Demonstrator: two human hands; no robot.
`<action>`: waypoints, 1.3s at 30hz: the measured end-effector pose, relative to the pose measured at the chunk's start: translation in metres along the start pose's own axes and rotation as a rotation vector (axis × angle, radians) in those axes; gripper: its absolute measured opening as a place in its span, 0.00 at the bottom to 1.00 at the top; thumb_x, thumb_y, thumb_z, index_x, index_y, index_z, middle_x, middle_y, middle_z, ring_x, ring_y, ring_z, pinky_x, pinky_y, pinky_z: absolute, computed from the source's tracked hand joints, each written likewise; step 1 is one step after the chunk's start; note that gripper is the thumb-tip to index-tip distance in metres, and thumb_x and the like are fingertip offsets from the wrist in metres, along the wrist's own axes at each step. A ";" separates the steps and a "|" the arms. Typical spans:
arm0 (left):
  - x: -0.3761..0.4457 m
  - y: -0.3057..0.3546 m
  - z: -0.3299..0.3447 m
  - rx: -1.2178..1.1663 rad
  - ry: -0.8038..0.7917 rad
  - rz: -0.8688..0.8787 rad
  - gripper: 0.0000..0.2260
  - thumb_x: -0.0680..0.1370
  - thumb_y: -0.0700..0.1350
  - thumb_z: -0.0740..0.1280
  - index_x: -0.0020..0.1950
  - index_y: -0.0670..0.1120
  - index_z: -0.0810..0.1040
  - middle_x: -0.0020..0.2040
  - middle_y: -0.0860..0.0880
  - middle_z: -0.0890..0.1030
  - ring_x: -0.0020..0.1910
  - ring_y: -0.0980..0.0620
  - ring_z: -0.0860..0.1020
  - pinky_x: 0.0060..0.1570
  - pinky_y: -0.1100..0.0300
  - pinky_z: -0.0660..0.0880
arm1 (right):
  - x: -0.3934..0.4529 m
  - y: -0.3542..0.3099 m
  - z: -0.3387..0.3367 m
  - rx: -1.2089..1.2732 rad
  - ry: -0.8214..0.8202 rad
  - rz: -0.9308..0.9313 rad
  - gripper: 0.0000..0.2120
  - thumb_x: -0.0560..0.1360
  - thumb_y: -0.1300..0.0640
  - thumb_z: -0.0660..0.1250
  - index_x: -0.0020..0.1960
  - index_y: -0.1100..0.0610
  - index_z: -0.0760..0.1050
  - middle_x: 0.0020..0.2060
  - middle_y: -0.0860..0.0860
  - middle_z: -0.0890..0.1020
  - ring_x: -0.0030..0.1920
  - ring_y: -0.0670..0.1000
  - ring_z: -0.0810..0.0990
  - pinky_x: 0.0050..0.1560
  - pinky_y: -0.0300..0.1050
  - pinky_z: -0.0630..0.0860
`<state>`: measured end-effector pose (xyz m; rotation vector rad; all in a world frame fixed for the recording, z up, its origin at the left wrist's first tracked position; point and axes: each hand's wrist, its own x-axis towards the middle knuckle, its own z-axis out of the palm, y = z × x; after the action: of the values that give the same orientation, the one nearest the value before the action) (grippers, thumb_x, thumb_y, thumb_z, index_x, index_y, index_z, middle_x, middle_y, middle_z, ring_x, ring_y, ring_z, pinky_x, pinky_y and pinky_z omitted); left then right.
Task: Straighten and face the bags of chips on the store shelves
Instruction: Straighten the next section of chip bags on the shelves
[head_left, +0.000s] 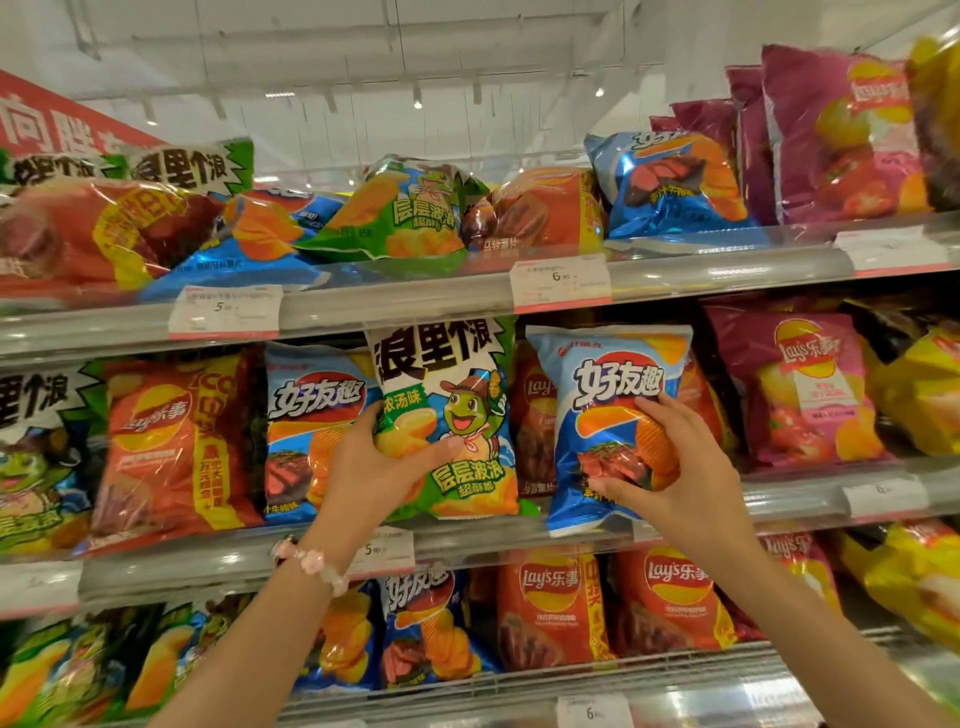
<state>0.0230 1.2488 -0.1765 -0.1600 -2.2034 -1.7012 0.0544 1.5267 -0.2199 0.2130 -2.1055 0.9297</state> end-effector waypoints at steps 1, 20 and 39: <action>-0.005 -0.001 -0.006 -0.007 -0.005 0.004 0.39 0.53 0.57 0.79 0.62 0.50 0.75 0.52 0.53 0.83 0.50 0.52 0.82 0.52 0.49 0.80 | 0.000 -0.001 0.000 -0.002 0.001 0.001 0.41 0.59 0.47 0.80 0.69 0.50 0.68 0.70 0.47 0.68 0.68 0.47 0.68 0.61 0.40 0.67; -0.041 -0.026 -0.120 0.083 0.210 -0.025 0.47 0.51 0.59 0.78 0.70 0.50 0.70 0.56 0.51 0.81 0.53 0.49 0.80 0.54 0.46 0.78 | 0.012 -0.100 0.079 -0.040 -0.092 -0.081 0.43 0.61 0.41 0.78 0.72 0.47 0.65 0.73 0.46 0.63 0.70 0.49 0.66 0.66 0.47 0.67; -0.048 -0.039 -0.141 -0.002 0.100 0.014 0.39 0.55 0.54 0.79 0.64 0.51 0.72 0.53 0.57 0.80 0.48 0.58 0.80 0.47 0.55 0.80 | 0.001 -0.123 0.132 -0.262 -0.103 0.073 0.47 0.67 0.29 0.58 0.77 0.53 0.52 0.76 0.57 0.55 0.76 0.56 0.53 0.74 0.59 0.51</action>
<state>0.0846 1.1093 -0.1980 -0.0881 -2.1235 -1.6662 0.0268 1.3486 -0.2054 0.0496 -2.3183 0.6868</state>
